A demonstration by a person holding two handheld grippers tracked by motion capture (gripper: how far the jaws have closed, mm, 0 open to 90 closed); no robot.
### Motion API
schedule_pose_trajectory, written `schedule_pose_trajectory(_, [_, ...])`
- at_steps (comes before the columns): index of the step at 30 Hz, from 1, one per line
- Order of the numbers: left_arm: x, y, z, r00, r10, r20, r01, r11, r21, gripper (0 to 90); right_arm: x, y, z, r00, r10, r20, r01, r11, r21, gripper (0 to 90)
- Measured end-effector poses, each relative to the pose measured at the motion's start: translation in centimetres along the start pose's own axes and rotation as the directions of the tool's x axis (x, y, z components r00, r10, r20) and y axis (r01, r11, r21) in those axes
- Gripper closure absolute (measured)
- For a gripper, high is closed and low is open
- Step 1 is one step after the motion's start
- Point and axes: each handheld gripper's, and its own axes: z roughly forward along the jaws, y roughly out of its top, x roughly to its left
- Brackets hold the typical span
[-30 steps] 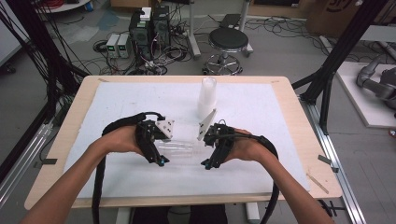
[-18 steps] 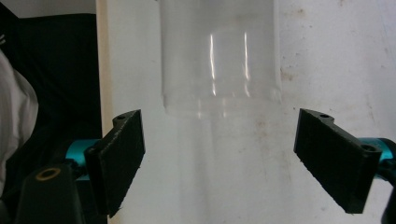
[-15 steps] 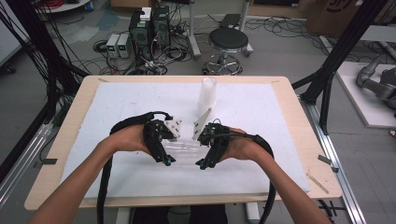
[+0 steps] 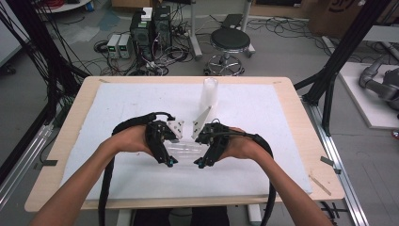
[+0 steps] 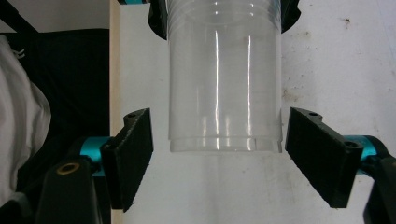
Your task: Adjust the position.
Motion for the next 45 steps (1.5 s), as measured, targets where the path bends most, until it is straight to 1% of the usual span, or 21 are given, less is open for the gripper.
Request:
schedule_pose_trajectory(2, [0.1,0.0,0.0,1.0000,0.005,-0.001,-0.005,1.0000,-0.001,25.1,-0.1,0.0,0.0,1.0000,0.003,-0.001,-0.003,1.000,-0.001,27.2])
schedule_pose_trajectory(7, [0.1,-0.1,0.1,1.0000,-0.002,0.002,0.002,1.0000,-0.006,25.0,-0.2,0.1,-0.1,1.0000,-0.004,-0.007,0.004,1.000,-0.004,41.1])
schedule_pose_trajectory(10, [0.1,-0.2,0.1,0.9999,-0.011,0.004,0.011,0.9997,-0.020,25.1,-0.2,0.1,-0.1,1.0000,-0.008,-0.005,0.008,1.000,-0.004,42.4])
schedule_pose_trajectory(20, [0.0,-0.3,0.1,0.9999,-0.011,0.005,0.011,0.9998,-0.019,24.4,-0.2,0.2,0.1,0.9998,-0.016,-0.011,0.016,1.000,0.005,43.8])
schedule_pose_trajectory(21, [0.1,-0.3,0.1,1.0000,-0.002,0.003,0.002,0.9998,-0.021,23.2,-0.2,0.2,0.1,0.9998,-0.016,-0.010,0.016,1.000,0.006,43.8])
schedule_pose_trajectory(23, [0.3,-0.3,0.0,0.9991,-0.027,0.032,0.028,0.9988,-0.039,19.1,-0.2,0.2,0.1,0.9999,-0.012,-0.003,0.012,1.000,0.012,44.1])
schedule_pose_trajectory(24, [0.4,-0.3,-0.1,0.9985,-0.027,0.049,0.029,0.9987,-0.043,12.4,-0.2,0.2,0.1,0.9999,-0.012,0.001,0.012,1.000,0.010,44.1])
schedule_pose_trajectory(25, [0.4,-0.4,-0.1,0.9983,-0.035,0.047,0.037,0.9983,-0.045,6.7,-0.2,0.2,0.0,0.9999,-0.013,0.003,0.013,1.000,0.012,44.1])
schedule_pose_trajectory(26, [0.4,-0.4,-0.1,0.9983,-0.033,0.049,0.035,0.9984,-0.044,6.5,-0.2,0.2,0.1,0.9999,-0.010,-0.001,0.010,1.000,0.011,44.2])
schedule_pose_trajectory(27, [0.4,-0.4,-0.2,0.9992,-0.031,0.025,0.032,0.9985,-0.044,6.5,-0.2,0.1,0.0,1.0000,-0.009,0.002,0.009,1.000,0.013,44.2])
schedule_pose_trajectory(31, [0.4,-0.6,-0.5,0.9997,-0.020,0.014,0.022,0.9957,-0.090,5.3,-0.3,0.1,0.0,1.0000,-0.008,0.002,0.008,1.000,0.011,44.2])
schedule_pose_trajectory(32, [0.3,-0.7,-0.5,0.9995,-0.026,0.017,0.028,0.9928,-0.116,5.3,-0.3,0.1,0.0,1.0000,-0.008,0.002,0.008,1.000,0.011,44.2])
schedule_pose_trajectory(34, [0.3,-1.0,-0.8,0.9995,-0.029,0.008,0.030,0.9890,-0.145,5.3,-0.3,0.0,-0.1,1.0000,-0.005,0.006,0.005,1.000,0.008,44.2])
schedule_pose_trajectory(36, [0.3,-1.7,-1.1,0.9986,-0.053,0.006,0.053,0.9777,-0.203,5.3,-0.3,-0.2,-0.2,0.9999,-0.006,0.011,0.006,1.000,-0.006,44.2])
schedule_pose_trajectory(37, [0.3,-2.0,-1.3,0.9978,-0.067,0.005,0.066,0.9700,-0.234,5.3,-0.4,-0.4,-0.3,1.0000,-0.002,0.010,0.002,1.000,-0.025,44.2])
schedule_pose_trajectory(38, [0.1,-2.3,-1.4,0.9970,-0.077,-0.004,0.073,0.9614,-0.265,5.3,-0.5,-0.7,-0.3,1.0000,-0.004,0.001,0.004,0.998,-0.058,44.2])
schedule_pose_trajectory(39, [0.0,-2.7,-1.6,0.9968,-0.080,-0.012,0.072,0.9504,-0.303,5.3,-0.6,-1.1,-0.4,0.9998,0.015,-0.010,-0.015,0.996,-0.084,44.2])
schedule_pose_trajectory(41, [-0.2,-3.4,-1.9,0.9954,-0.095,-0.012,0.083,0.9221,-0.378,5.3,-0.9,-1.9,-0.4,0.9996,0.026,-0.012,-0.028,0.991,-0.134,44.1])
schedule_pose_trajectory(42, [-0.3,-3.8,-2.0,0.9947,-0.101,-0.017,0.086,0.9111,-0.403,5.3,-1.1,-2.4,-0.3,0.9992,0.036,-0.016,-0.038,0.986,-0.163,44.2])
schedule_pose_trajectory(44, [-0.5,-4.5,-2.3,0.9931,-0.114,-0.030,0.087,0.8830,-0.461,5.3,-1.2,-3.2,-0.3,0.9974,0.063,-0.034,-0.069,0.973,-0.218,44.2])
schedule_pose_trajectory(45, [-0.6,-4.8,-2.4,0.9920,-0.124,-0.026,0.095,0.8614,-0.499,5.3,-1.2,-3.6,-0.3,0.9972,0.067,-0.033,-0.073,0.965,-0.250,44.1])
